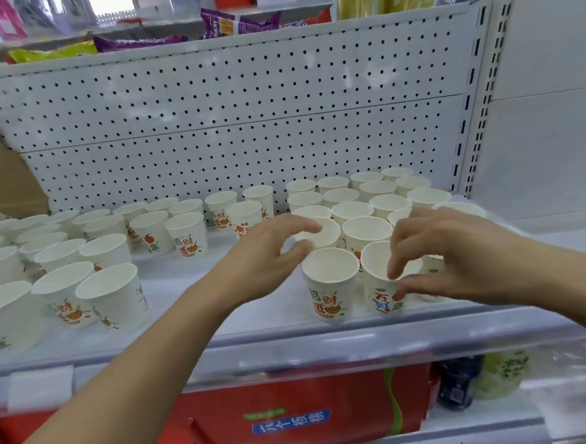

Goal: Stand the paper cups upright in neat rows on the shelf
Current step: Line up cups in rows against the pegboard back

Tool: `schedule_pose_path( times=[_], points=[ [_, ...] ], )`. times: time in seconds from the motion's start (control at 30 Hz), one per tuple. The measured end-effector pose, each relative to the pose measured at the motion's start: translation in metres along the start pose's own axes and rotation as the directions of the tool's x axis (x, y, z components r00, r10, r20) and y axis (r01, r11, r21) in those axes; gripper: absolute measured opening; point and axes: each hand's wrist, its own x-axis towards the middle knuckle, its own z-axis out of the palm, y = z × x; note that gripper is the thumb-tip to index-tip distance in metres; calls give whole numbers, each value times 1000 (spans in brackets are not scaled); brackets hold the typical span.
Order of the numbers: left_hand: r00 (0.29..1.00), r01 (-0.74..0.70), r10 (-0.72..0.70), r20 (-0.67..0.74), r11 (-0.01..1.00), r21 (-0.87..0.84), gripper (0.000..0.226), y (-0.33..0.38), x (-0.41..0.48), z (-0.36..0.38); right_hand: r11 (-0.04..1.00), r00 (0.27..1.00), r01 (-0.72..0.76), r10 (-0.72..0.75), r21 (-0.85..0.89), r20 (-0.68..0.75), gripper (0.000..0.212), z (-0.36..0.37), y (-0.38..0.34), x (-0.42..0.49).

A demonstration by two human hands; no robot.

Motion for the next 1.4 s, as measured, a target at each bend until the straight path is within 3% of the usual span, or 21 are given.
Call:
schedule_pose_path(
  times=[0.1, 0.17, 0.27, 0.33, 0.7, 0.8, 0.9, 1.0, 1.07, 1.17, 1.4],
  points=[
    [999, -31, 23, 44, 984, 177, 48, -12, 7, 0, 1000, 1000, -4, 4, -20, 10, 10, 4, 1, -1],
    [997, -72, 60, 54, 968, 242, 40, -16, 11, 2, 1000, 1000, -13, 13, -22, 12, 9, 5, 2, -2],
    [996, -85, 87, 1, 968, 237, 15, -15, 16, 5, 1000, 1000, -18, 18, -23, 2, 7, 5, 2, -3],
    [994, -99, 109, -33, 970, 224, 11, -14, 17, 5, 999, 1000, -18, 18, -27, -3, 7, 5, 2, -3],
    [996, -88, 91, -1, 966, 245, 11, -10, 22, 5, 995, 999, -44, 43, -91, -10, 6, 7, 6, -4],
    [998, -68, 68, 9, 962, 264, 19, -9, 22, 6, 992, 999, -46, 45, -116, -10, 5, 9, 7, -5],
    [996, -60, 73, -57, 976, 207, 39, -7, 16, 5, 990, 999, -41, 40, -132, -17, 5, 9, 6, -5],
    [986, -99, 101, -136, 995, 19, 27, 1, 2, 3, 987, 999, -40, 36, -156, -29, 5, 11, 5, -4],
    [986, -137, 132, -105, 990, -45, 20, 8, -7, 1, 985, 999, -38, 33, -171, -32, 5, 11, 5, -3],
    [988, -154, 153, -32, 987, -49, 28, 14, -16, 1, 982, 999, -34, 31, -187, -19, 6, 10, 5, -3],
    [991, -126, 126, -50, 992, -1, 28, 23, -16, 10, 984, 1000, -23, 22, -178, -6, 23, 5, 3, -4]
  ],
)
